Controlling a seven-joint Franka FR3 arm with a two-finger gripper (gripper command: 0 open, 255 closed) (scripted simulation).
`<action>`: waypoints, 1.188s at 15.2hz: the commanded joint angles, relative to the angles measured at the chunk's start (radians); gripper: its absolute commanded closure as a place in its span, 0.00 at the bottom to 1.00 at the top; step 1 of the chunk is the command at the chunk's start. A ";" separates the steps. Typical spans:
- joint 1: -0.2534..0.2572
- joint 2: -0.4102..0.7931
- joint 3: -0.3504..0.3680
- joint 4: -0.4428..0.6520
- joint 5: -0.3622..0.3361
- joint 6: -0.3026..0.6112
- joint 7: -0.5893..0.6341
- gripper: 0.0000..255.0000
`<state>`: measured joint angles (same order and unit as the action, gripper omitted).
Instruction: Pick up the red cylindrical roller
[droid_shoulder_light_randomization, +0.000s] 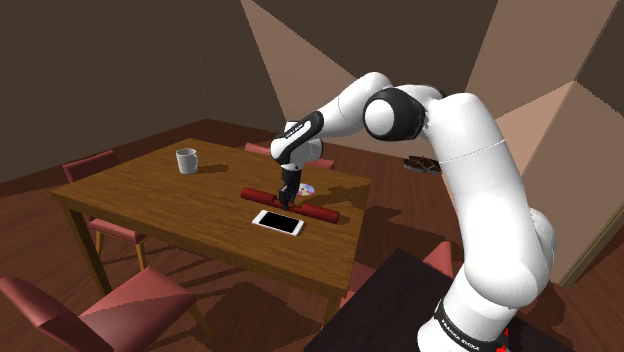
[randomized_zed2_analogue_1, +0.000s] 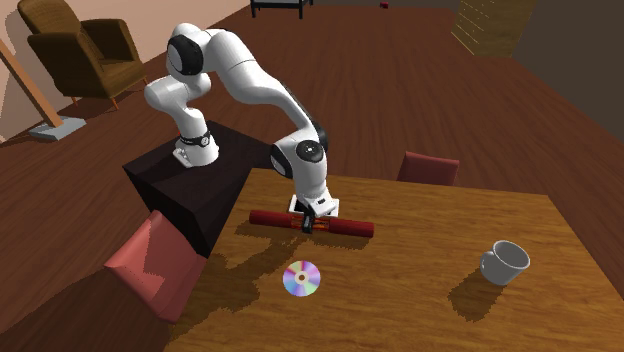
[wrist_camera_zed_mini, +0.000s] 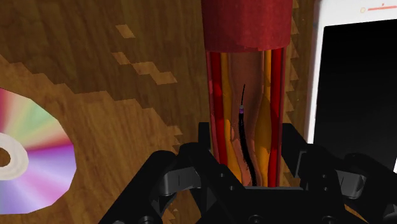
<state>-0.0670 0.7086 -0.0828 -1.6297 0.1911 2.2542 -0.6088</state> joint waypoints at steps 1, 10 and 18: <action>0.000 0.001 0.000 -0.001 0.000 0.000 0.001 1.00; 0.004 -0.068 -0.008 0.002 -0.010 -0.071 0.012 1.00; 0.007 -0.123 -0.013 0.015 -0.020 -0.139 0.023 1.00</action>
<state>-0.0608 0.5895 -0.0955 -1.6181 0.1721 2.1223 -0.5875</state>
